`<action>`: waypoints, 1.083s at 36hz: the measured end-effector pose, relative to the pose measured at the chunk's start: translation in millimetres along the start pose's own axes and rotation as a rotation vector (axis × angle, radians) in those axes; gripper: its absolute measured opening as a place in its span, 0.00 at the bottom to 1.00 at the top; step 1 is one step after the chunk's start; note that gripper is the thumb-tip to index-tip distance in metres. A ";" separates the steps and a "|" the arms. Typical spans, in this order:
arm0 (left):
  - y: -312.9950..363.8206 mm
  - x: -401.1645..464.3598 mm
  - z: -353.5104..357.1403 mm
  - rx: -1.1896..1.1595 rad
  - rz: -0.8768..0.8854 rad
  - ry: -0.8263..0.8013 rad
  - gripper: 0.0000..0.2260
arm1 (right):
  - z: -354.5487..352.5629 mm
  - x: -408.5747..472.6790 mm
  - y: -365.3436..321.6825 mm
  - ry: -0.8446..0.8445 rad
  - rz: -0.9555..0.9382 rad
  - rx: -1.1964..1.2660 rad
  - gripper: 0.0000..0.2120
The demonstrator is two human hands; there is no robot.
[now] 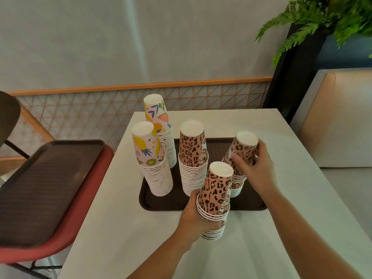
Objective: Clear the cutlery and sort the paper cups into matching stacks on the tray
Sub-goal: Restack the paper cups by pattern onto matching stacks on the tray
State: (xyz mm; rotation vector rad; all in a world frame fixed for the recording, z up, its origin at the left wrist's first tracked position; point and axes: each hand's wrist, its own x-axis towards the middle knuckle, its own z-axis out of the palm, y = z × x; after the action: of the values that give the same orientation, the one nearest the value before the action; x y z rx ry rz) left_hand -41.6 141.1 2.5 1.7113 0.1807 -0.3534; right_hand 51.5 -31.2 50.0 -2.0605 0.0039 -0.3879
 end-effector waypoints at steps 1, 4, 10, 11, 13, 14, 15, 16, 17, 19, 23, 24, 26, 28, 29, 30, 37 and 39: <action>0.0 0.5 0.0 -0.009 0.002 -0.001 0.35 | 0.2 -2.7 -0.9 0.029 -0.022 -0.015 0.35; -0.1 1.4 0.7 -0.013 0.003 0.002 0.36 | -1.6 -13.5 -7.6 0.130 -0.139 -0.020 0.30; -1.5 3.0 2.3 -0.025 0.015 0.007 0.38 | -4.9 -39.0 -18.6 -0.240 -0.217 0.021 0.28; -1.4 3.2 2.5 -0.025 0.018 0.006 0.37 | -3.7 -41.4 -18.2 -0.308 -0.204 0.006 0.29; -1.5 3.2 3.3 -0.029 0.025 0.002 0.37 | -0.7 -45.8 -16.7 -0.387 -0.183 -0.020 0.27; -1.2 2.9 3.7 -0.034 0.029 -0.001 0.37 | 0.4 -47.5 -16.2 -0.396 -0.167 -0.021 0.26; -1.2 2.5 3.9 -0.039 0.033 -0.005 0.37 | 1.1 -48.5 -15.9 -0.389 -0.153 -0.013 0.25; -1.3 2.3 4.0 -0.044 0.038 -0.008 0.38 | 1.3 -49.2 -15.5 -0.377 -0.142 -0.003 0.24; -1.7 1.9 4.2 -0.050 0.043 -0.011 0.38 | 1.6 -49.0 -15.7 -0.365 -0.137 0.008 0.24; -1.8 0.6 4.3 -0.055 0.050 -0.010 0.39 | 1.9 -47.9 -16.8 -0.335 -0.134 0.024 0.24; -3.0 -1.1 4.4 -0.039 0.052 -0.001 0.41 | 1.2 -43.2 -19.9 -0.259 -0.137 0.036 0.20; -3.0 -1.7 4.2 -0.033 0.053 0.000 0.40 | 0.2 -41.3 -21.6 -0.245 -0.136 0.047 0.19; -3.6 -2.3 3.2 -0.015 0.048 0.001 0.37 | -3.3 -36.3 -25.8 -0.221 -0.127 0.090 0.17; -3.6 -3.1 2.1 0.004 0.038 0.005 0.37 | -7.9 -29.2 -32.8 -0.172 -0.107 0.165 0.15; -3.5 -3.5 1.6 0.010 0.032 0.007 0.37 | -10.9 -24.8 -36.6 -0.136 -0.091 0.223 0.14; -3.5 -3.5 1.2 0.016 0.029 0.007 0.37 | -14.2 -19.9 -40.2 -0.095 -0.077 0.288 0.15; -1.6 -3.5 -0.8 0.039 0.016 0.004 0.38 | -31.2 16.0 -43.0 0.200 -0.118 0.336 0.31; 0.5 -3.8 -0.8 0.046 0.016 0.002 0.37 | -30.3 19.7 -37.7 0.194 -0.128 0.244 0.28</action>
State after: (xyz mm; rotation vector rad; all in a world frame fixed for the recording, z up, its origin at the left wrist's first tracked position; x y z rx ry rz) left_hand -44.9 142.1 4.4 1.7577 0.1615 -0.3466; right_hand 56.0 -41.2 101.0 -1.7811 -0.0562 -0.6349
